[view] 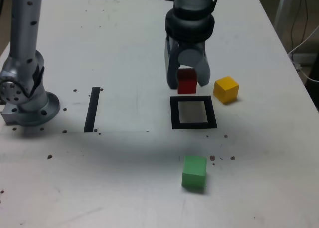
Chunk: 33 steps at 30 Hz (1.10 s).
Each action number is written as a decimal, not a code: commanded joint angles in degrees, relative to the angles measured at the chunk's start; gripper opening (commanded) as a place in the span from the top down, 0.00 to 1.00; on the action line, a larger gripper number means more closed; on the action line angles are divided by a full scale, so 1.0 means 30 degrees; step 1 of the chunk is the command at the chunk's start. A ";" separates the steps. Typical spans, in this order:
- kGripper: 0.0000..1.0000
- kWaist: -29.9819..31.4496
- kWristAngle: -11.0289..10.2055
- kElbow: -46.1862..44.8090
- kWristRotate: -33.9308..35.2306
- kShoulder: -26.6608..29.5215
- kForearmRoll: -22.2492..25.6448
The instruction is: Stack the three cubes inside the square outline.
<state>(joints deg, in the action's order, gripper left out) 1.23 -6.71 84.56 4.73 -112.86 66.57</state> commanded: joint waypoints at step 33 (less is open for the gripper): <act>0.76 0.1581 0.0492 -0.1691 0.0739 -0.0718 -0.3288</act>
<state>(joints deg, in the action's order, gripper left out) 5.88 -5.11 79.52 6.86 -114.94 56.80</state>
